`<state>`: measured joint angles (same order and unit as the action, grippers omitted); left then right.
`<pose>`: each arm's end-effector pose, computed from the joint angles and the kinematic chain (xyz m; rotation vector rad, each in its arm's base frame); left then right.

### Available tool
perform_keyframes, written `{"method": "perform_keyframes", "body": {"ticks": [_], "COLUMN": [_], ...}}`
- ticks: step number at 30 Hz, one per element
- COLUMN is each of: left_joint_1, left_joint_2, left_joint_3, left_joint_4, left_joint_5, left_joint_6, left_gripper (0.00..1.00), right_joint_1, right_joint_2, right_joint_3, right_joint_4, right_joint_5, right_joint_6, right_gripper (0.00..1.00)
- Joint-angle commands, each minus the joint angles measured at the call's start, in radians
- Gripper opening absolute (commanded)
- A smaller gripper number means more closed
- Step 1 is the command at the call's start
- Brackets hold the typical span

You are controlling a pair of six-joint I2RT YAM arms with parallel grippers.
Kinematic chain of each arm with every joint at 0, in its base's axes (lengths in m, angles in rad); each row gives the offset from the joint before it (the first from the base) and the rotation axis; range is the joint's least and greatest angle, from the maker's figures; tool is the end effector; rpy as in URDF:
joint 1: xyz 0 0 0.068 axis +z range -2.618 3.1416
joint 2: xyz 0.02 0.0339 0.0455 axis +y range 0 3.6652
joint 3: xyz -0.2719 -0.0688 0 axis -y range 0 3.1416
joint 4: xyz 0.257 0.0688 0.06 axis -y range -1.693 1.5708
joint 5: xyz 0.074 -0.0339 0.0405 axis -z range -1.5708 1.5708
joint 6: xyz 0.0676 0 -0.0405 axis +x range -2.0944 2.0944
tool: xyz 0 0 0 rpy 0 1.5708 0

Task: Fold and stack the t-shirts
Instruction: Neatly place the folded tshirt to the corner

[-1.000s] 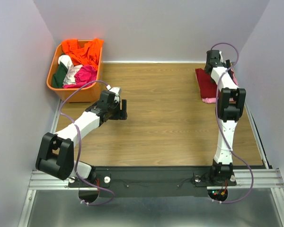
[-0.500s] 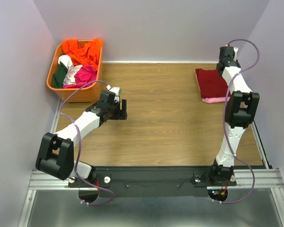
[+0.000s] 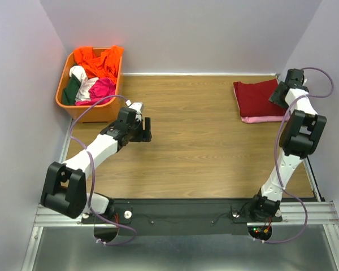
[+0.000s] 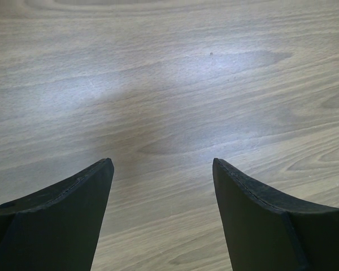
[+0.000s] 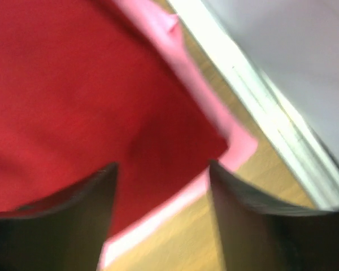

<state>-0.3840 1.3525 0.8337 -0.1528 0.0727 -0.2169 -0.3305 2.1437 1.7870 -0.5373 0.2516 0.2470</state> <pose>0.2993 -0.1262 0.2156 0.2293 2.2601 -0.4033 0.4831 -0.1835 0.1997 0.8037 2.3220 -0.3462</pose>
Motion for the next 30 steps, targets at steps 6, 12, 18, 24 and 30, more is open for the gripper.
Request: {"method": "perform_keyframes", "body": {"ticks": [6, 12, 18, 24, 30], "left_joint_1": [0.007, 0.007, 0.007, 0.007, 0.005], "left_joint_2": [-0.333, -0.628, -1.011, -1.242, -1.311], "left_joint_3": [0.142, 0.242, 0.144, 0.114, 0.091], "left_joint_4": [-0.091, -0.28, -0.349, -0.389, -0.357], "left_joint_5": [-0.181, -0.367, -0.527, -0.583, -0.616], "left_joint_6": [-0.044, -0.09, -0.177, -0.26, -0.272], "left_gripper": [0.87, 0.95, 0.99, 0.99, 0.99], "right_joint_1": [0.024, 0.045, 0.271, 0.31, 0.326], "right_joint_2": [-0.686, -1.204, -1.624, -1.926, -1.949], "right_joint_3": [-0.293, -0.485, -0.655, -0.738, -0.742], "right_joint_4": [0.037, 0.002, -0.058, -0.089, -0.096], "right_joint_5": [-0.133, -0.116, -0.015, -0.02, -0.107], "right_joint_6": [0.149, 0.138, 0.16, 0.117, 0.086], "right_gripper": [0.95, 1.0, 1.0, 1.0, 1.0]}}
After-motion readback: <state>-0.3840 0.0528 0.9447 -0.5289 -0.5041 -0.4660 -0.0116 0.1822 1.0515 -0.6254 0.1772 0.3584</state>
